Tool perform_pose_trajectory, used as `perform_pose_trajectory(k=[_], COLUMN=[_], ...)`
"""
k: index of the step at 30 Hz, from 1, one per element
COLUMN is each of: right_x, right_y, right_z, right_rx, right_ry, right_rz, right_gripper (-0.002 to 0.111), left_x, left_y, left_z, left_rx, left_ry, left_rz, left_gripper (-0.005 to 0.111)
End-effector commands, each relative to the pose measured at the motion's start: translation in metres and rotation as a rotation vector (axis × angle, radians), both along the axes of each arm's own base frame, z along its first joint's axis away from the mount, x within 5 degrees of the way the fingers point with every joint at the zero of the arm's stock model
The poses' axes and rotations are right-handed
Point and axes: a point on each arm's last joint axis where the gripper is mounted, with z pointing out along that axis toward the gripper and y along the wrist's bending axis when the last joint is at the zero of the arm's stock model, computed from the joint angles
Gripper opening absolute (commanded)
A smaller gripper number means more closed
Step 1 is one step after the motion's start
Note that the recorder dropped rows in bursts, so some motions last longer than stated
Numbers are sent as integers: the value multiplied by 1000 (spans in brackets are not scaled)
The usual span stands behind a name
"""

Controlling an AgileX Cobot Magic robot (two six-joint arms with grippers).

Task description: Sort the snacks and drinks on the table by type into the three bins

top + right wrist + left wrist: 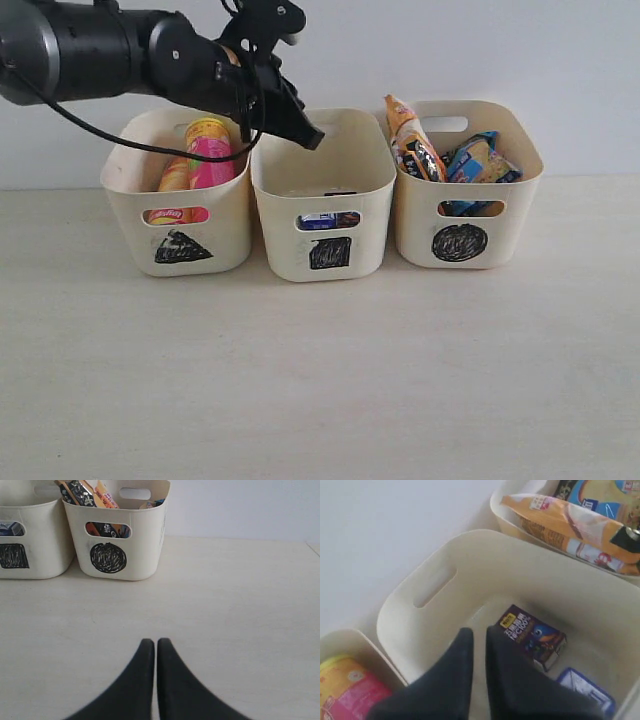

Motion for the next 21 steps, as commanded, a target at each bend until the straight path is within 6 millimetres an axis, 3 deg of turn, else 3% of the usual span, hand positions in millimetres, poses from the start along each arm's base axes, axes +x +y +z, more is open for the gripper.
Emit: perform_pose_trajectory(k=[1, 12, 21], right_x=[0, 0, 0], right_y=[0, 0, 0], right_z=[-1, -1, -1], right_rx=[-3, -2, -4], right_ry=[-9, -8, -9], right_rz=[-1, -2, -1], right_gripper=[0, 0, 0], left_x=[-15, -51, -98], left_y=[8, 52, 77], left_z=[20, 44, 61], left_rx=[-12, 119, 48], left_ry=[102, 262, 290], left_rz=[26, 318, 380], left_gripper=[4, 4, 4])
